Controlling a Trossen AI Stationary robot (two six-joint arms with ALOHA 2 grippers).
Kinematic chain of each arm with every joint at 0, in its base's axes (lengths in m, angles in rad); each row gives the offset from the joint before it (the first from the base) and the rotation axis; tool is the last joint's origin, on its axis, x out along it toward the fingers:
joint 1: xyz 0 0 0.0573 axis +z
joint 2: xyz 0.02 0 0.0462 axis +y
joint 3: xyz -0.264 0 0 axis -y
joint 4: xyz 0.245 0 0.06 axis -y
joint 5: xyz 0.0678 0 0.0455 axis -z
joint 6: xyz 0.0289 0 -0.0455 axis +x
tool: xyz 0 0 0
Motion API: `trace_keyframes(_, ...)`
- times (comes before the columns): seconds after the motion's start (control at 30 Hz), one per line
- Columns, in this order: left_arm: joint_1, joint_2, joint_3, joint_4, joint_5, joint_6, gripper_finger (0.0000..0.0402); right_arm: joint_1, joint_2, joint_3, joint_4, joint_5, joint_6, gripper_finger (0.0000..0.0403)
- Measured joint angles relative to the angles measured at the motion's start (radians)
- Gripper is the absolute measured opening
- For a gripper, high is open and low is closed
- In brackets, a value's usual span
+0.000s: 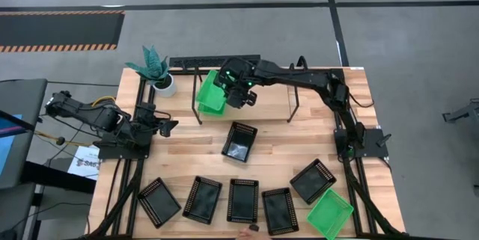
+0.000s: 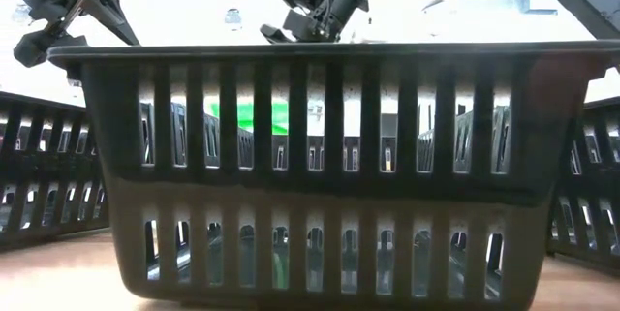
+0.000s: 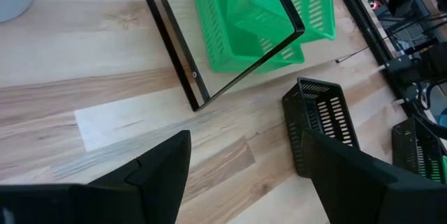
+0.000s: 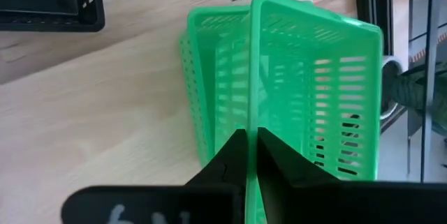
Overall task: Stack baskets on shelf by color
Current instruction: Stack the left green bin on top of the green bin on the shelf
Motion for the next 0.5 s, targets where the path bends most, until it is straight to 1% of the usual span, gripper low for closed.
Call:
trace_keyframes(0.13, 0.000, 0.000, 0.000, 0.000, 0.000, 0.000, 0.0261, -0.007, 0.000, 0.000, 0.002, -0.007, 0.000, 0.0047)
trace_keyframes(0.37, 0.000, 0.000, 0.000, -0.006, -0.001, 0.001, 0.0261, -0.006, 0.000, 0.000, 0.010, -0.022, -0.033, 0.0083)
trace_keyframes(0.5, 0.000, 0.000, 0.000, -0.006, -0.001, 0.001, 0.0261, -0.004, -0.001, 0.000, 0.034, -0.022, -0.042, 0.0097)
